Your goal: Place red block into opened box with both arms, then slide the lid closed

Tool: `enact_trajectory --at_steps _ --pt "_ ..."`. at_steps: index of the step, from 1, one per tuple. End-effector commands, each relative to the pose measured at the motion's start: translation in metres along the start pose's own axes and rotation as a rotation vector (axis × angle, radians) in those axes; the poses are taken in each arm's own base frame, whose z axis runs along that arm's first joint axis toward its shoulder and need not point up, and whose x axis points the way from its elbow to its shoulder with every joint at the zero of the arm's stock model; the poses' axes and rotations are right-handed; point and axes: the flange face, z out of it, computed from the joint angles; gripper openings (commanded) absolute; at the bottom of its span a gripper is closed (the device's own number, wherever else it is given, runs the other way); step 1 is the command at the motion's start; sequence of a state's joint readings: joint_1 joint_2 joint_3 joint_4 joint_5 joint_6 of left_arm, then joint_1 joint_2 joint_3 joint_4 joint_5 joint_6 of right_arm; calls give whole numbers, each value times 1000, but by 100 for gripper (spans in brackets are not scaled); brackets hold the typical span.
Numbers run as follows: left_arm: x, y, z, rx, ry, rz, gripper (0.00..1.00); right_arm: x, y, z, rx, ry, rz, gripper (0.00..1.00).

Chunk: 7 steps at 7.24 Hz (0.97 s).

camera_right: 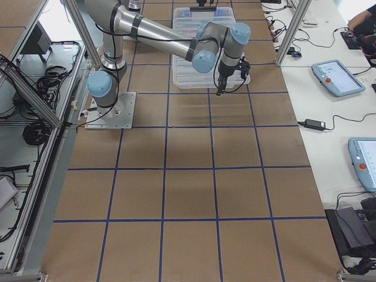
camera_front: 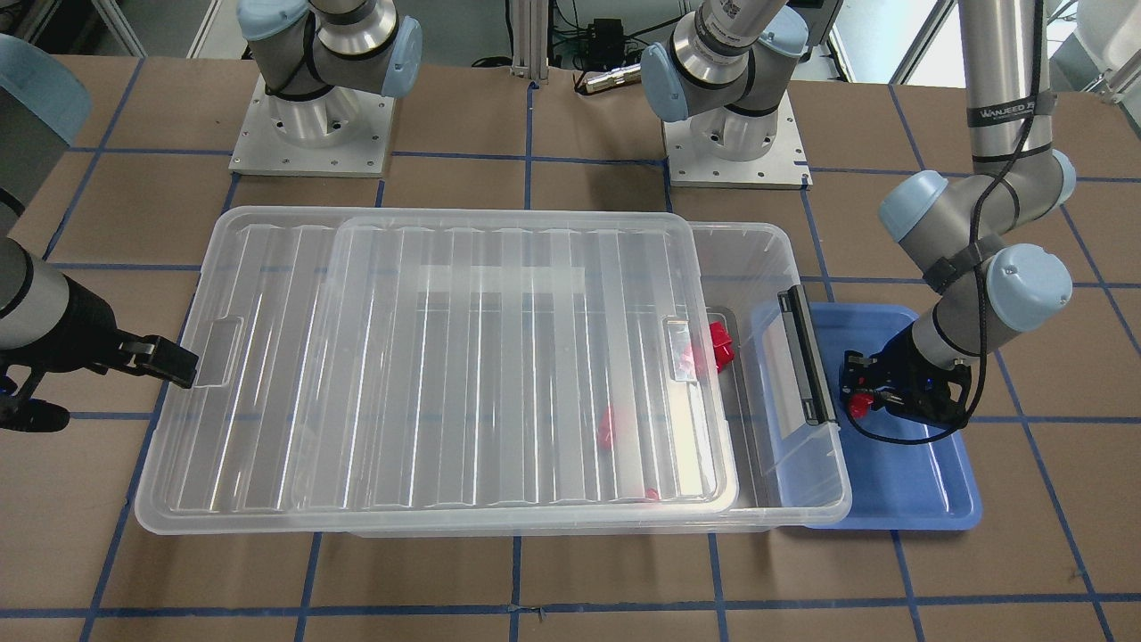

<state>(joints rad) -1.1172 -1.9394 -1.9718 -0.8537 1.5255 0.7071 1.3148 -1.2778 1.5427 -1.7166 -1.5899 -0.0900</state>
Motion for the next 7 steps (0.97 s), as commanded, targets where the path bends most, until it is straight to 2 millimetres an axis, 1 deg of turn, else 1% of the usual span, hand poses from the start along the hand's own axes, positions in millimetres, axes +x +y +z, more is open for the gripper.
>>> enact_trajectory --at_steps 1,2,3,4,5,6,7 --pt "2 -7 -27 34 -26 5 12 28 -3 0 3 10 -25 100" --pt "0 -15 -55 19 -24 10 12 38 -4 -1 7 9 -33 100" --pt "-4 -24 -99 0 -2 7 12 46 -5 -2 10 8 -39 100" --pt "-1 -27 -140 -11 14 -24 12 53 -5 -2 10 8 -43 100" --pt "8 -26 -161 28 22 -47 12 60 -6 -3 11 6 -36 100" --pt "31 -29 -172 37 31 -52 12 61 -7 -3 23 11 -35 100" --pt "56 -36 -176 38 23 -39 12 62 -7 -3 22 20 -35 100"
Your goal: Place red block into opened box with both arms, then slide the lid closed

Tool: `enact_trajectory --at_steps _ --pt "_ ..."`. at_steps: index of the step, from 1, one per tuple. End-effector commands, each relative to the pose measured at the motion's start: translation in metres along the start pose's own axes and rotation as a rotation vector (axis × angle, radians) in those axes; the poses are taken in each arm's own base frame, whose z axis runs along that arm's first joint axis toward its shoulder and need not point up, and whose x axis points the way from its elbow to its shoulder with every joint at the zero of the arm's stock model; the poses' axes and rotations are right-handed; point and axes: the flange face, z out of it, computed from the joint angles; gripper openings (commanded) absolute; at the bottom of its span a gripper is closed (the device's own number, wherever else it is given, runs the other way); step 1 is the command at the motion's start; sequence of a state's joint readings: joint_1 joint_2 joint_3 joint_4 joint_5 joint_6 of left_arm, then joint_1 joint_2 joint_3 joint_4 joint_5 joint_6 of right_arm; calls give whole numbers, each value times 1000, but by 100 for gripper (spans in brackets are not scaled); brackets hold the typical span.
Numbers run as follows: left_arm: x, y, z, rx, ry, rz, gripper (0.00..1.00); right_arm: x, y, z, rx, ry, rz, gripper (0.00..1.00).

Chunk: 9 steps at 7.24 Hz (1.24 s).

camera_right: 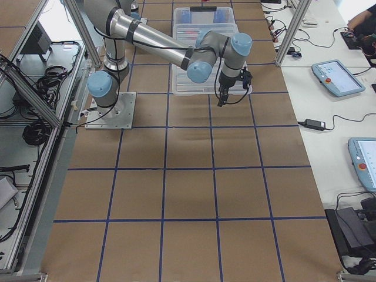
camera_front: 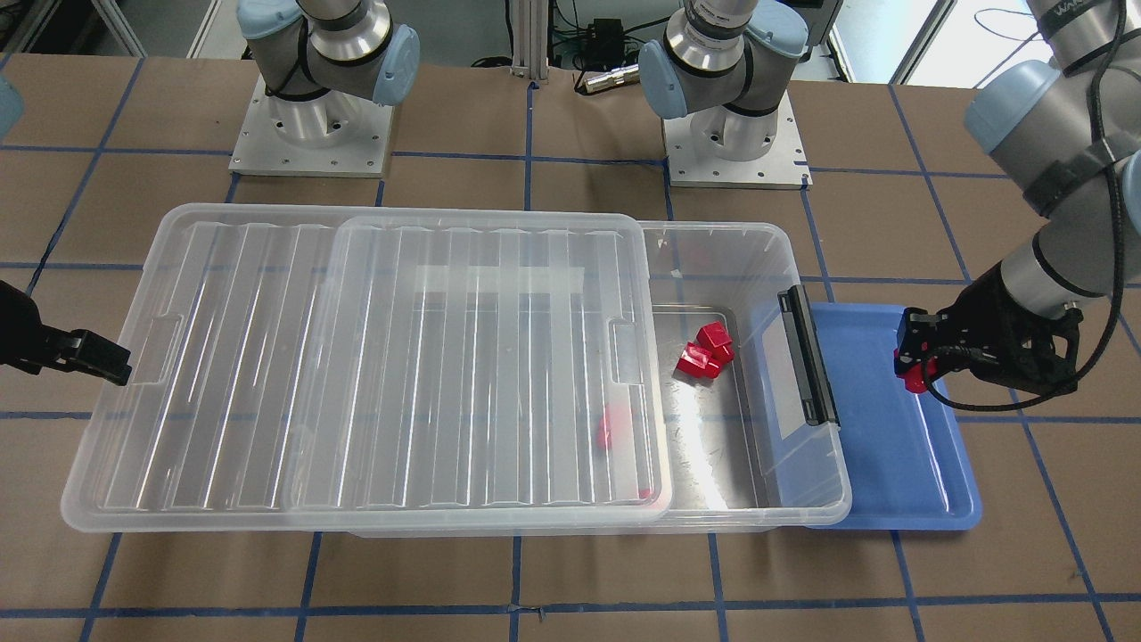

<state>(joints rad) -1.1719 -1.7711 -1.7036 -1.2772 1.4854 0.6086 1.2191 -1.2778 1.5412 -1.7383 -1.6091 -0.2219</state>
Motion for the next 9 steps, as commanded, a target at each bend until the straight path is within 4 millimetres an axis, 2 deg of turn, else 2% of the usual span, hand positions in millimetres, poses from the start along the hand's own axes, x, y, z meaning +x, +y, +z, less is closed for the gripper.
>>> enact_trajectory --at_steps 1,2,4,5,6,9 --pt "50 -6 -26 6 -27 -45 12 4 -2 0 20 25 -12 100" --pt "77 -3 -28 -4 -41 -70 5 6 -5 1 23 32 -21 100" --pt "140 -13 -30 6 -49 -170 4 14 -6 4 14 44 -30 100" --pt "170 -16 -22 -3 -46 -191 0 16 -6 4 15 48 -29 100" --pt "189 -19 -15 -12 -43 -202 0 16 -5 5 10 47 -27 100" --pt "191 -25 3 -34 -26 -226 0 14 -1 -8 27 51 -17 100"
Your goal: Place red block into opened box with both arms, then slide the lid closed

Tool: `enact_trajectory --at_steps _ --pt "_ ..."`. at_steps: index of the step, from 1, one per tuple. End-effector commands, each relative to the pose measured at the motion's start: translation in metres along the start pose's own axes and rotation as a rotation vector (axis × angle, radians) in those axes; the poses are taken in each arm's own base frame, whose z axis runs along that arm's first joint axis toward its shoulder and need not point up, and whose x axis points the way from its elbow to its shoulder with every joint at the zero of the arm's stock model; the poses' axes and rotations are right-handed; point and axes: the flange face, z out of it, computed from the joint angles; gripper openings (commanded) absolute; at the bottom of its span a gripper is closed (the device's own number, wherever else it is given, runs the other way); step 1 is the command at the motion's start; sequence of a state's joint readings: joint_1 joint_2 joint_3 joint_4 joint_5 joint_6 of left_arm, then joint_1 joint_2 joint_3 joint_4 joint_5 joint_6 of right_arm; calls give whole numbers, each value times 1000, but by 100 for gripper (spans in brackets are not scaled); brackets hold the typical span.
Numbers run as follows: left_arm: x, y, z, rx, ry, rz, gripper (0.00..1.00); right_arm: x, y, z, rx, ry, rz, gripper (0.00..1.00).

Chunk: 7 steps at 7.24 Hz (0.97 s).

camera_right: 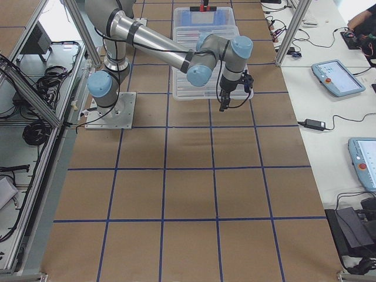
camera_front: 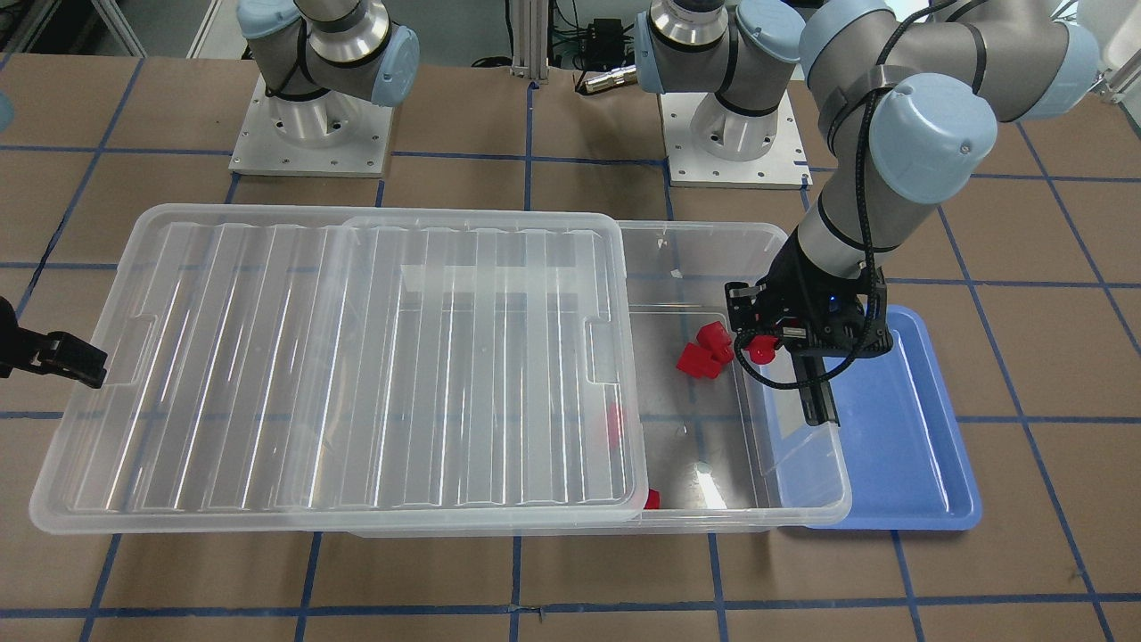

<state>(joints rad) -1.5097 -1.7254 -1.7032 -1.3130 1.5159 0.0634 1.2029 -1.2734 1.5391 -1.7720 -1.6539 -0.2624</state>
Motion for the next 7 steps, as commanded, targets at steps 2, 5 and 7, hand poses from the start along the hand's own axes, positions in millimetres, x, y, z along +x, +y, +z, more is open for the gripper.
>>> enact_trajectory --at_steps 2,5,7 --pt "4 -13 32 -46 10 -25 0 -3 7 -33 14 -1 6 100" --pt "34 -15 79 -29 -4 24 0 -11 25 -79 36 -6 1 100" --pt "25 -9 97 14 0 23 0 -40 48 -117 87 11 -39 100"
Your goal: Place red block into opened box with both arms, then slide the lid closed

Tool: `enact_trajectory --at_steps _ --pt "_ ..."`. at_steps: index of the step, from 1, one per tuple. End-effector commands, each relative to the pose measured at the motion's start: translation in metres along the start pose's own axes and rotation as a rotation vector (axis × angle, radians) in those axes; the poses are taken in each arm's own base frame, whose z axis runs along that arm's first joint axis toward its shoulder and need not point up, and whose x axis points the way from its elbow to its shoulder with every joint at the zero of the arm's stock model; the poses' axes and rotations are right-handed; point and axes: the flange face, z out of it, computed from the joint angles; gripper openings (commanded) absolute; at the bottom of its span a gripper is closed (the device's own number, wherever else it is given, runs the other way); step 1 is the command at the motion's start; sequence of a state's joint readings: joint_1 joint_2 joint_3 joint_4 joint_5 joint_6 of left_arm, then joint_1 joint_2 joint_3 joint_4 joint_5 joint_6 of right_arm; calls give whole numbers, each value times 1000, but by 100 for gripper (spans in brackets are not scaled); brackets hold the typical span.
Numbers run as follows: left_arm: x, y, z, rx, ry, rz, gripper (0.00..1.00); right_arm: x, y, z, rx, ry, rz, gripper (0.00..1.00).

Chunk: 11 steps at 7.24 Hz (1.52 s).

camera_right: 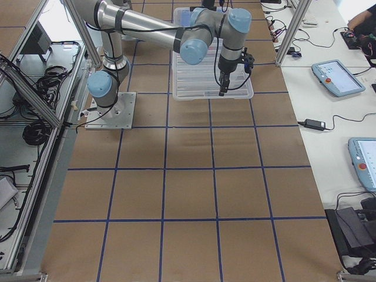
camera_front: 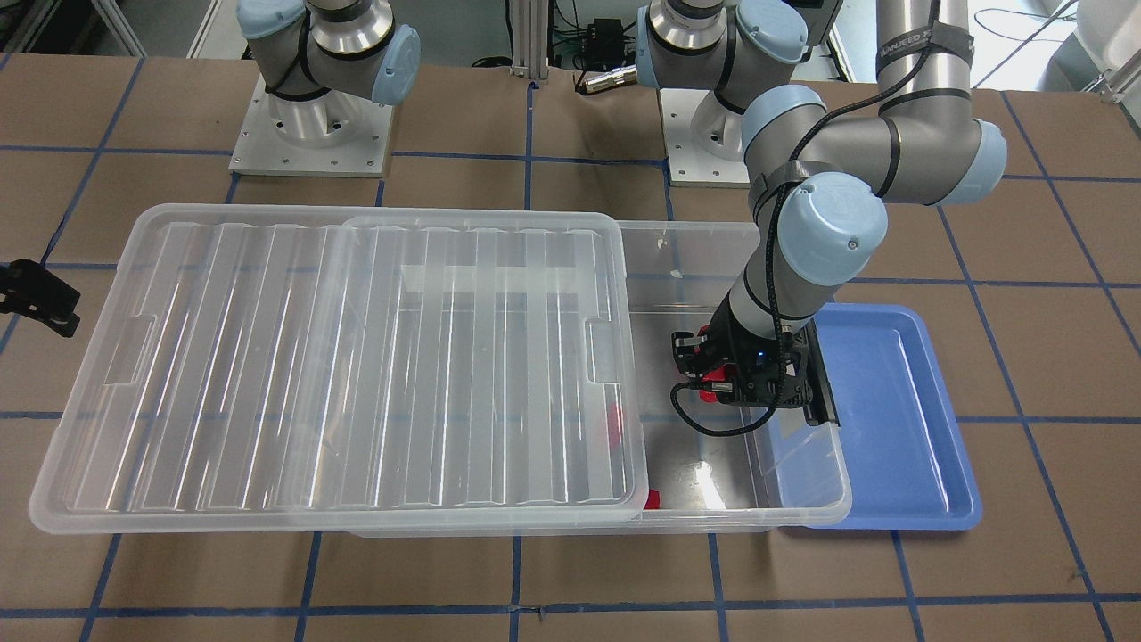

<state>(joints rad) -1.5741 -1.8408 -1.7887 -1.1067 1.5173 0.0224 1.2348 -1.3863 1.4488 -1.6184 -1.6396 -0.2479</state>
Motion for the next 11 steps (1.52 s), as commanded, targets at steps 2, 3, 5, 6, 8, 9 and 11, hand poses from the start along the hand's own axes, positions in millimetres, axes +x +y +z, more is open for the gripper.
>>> enact_trajectory --at_steps 2,3,5,6,8,9,11 --pt "-9 3 32 -26 -2 -15 0 -42 17 -24 25 8 -19 100" --pt "-9 2 40 -41 -3 -20 3 -41 14 -13 3 13 -28 100" --pt "-6 2 46 -54 -2 -22 10 -41 15 -13 5 4 -30 100" --pt "-6 3 49 -62 -1 -20 36 -41 16 -14 7 3 -29 100" --pt "-6 0 47 -51 -4 -50 95 -41 14 -12 4 1 -31 100" --pt "-6 -1 44 -43 -4 -51 96 -41 14 -11 4 1 -31 100" --pt "-7 -10 5 21 -12 -45 100 -42 15 -13 7 1 -25 100"
